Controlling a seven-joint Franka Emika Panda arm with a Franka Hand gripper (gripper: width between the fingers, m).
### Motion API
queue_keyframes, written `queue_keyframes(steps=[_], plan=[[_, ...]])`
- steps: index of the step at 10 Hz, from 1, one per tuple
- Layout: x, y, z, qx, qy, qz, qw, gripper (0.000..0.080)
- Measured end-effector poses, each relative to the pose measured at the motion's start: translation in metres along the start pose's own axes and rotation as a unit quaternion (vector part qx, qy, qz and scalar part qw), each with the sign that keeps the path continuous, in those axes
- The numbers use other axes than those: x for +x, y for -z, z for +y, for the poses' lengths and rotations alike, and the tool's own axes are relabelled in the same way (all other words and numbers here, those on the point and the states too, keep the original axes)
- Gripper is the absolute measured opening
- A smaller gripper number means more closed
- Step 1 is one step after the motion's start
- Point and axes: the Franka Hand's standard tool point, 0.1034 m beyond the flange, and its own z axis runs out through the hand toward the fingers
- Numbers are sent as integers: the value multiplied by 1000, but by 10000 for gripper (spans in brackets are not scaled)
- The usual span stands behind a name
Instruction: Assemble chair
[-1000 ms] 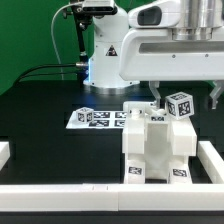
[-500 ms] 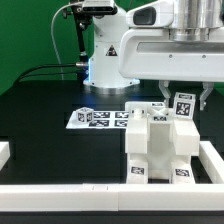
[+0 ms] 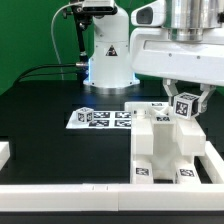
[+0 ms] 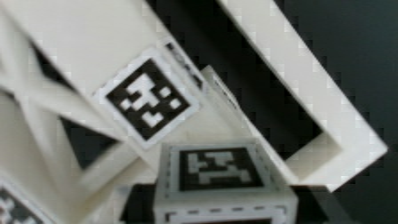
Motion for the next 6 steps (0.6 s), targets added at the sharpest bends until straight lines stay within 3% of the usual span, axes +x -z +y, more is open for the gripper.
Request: queue_keyframes(steps=[2, 5, 6], plan=[[0, 0, 0, 6, -80, -8, 997, 278], [0, 0, -1, 5, -81, -8, 997, 305], [0, 0, 0, 6, -54, -8, 999, 507]])
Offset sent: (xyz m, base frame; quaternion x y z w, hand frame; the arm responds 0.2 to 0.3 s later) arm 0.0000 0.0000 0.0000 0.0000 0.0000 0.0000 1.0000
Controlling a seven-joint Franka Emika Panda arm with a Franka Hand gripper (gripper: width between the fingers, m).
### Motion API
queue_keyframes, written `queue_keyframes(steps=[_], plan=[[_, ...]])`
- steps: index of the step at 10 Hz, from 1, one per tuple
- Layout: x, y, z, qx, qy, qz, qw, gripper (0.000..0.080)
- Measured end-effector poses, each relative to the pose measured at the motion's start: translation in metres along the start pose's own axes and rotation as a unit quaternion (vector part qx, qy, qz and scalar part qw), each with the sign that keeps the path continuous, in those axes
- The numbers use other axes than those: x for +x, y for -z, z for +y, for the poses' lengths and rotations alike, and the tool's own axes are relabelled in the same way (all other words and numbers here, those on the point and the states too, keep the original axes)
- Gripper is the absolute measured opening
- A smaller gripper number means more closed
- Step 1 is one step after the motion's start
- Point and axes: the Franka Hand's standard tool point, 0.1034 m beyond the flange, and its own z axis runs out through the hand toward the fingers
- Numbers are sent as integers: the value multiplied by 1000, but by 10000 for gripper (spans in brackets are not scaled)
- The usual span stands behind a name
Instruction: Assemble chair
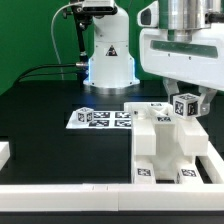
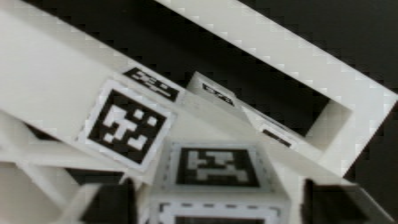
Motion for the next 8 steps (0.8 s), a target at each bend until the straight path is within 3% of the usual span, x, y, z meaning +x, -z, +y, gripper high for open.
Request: queue_keyframes(steps=[1, 2, 3, 4, 6, 8], plan=[[0, 0, 0, 0, 49, 0, 999, 604], [2, 1, 0, 0, 155, 2, 988, 636], [3, 1, -2, 7, 229, 9, 973, 636], [2, -1, -2, 22, 271, 29, 962, 648], [3, -2, -1, 17, 317, 27, 948, 649], [0, 0, -2, -8, 453, 32, 891, 649]])
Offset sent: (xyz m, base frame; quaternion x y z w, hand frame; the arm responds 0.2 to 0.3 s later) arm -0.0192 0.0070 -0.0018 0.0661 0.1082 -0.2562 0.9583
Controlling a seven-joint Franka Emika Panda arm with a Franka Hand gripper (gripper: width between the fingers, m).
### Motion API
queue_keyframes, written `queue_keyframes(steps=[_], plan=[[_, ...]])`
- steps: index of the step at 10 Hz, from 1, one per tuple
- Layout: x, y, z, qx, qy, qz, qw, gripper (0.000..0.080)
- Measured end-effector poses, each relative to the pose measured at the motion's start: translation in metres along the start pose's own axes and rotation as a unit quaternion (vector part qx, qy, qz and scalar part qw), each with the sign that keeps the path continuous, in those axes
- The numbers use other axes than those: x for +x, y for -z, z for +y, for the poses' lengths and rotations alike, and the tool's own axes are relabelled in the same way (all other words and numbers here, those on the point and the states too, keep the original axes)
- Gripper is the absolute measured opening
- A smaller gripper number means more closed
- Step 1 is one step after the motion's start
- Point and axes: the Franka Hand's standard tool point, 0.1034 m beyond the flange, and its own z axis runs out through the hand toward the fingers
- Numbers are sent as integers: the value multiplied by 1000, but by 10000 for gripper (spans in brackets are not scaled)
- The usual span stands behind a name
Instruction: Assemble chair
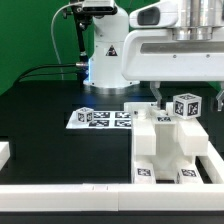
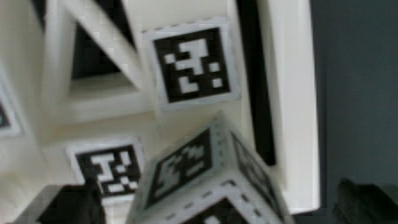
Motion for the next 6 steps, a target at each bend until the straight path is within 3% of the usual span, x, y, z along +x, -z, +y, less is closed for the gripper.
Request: queue_keyframes(steps=[3, 6], plan=[[-1, -4, 2, -10, 165, -4, 986, 649], [0, -4, 3, -10, 132, 2, 991, 640]])
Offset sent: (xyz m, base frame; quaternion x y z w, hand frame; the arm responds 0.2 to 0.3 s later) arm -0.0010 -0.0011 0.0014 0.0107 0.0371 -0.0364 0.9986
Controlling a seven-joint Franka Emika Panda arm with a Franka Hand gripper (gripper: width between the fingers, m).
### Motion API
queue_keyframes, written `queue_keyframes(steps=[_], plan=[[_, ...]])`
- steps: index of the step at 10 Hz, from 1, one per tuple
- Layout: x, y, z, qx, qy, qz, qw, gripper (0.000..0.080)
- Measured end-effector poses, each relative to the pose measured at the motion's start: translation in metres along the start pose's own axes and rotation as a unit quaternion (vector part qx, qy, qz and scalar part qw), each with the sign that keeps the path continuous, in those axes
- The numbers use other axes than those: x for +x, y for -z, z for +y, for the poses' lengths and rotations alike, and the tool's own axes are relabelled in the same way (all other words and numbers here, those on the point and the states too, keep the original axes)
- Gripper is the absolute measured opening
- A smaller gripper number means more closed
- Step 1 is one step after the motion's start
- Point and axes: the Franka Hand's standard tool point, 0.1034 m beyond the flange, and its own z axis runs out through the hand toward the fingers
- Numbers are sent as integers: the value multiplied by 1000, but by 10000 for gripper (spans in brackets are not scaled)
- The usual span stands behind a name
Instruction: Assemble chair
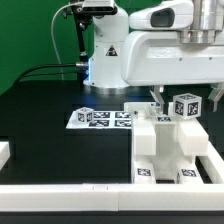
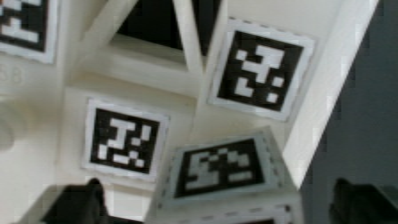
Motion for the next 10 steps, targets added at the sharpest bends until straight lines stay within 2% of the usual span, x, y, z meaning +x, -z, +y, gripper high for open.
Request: queue_keyframes(steps=[2, 3, 4, 6, 8, 10], plan=[[0, 0, 0, 0, -74, 0, 997, 327], [0, 0, 0, 0, -102, 0, 995, 327], [0, 0, -1, 1, -144, 0, 990, 265], [0, 0, -1, 1, -234, -1, 972, 265], [1, 2, 2, 4, -358, -1, 934, 265], [0, 1, 0, 11, -470, -5, 883, 265]])
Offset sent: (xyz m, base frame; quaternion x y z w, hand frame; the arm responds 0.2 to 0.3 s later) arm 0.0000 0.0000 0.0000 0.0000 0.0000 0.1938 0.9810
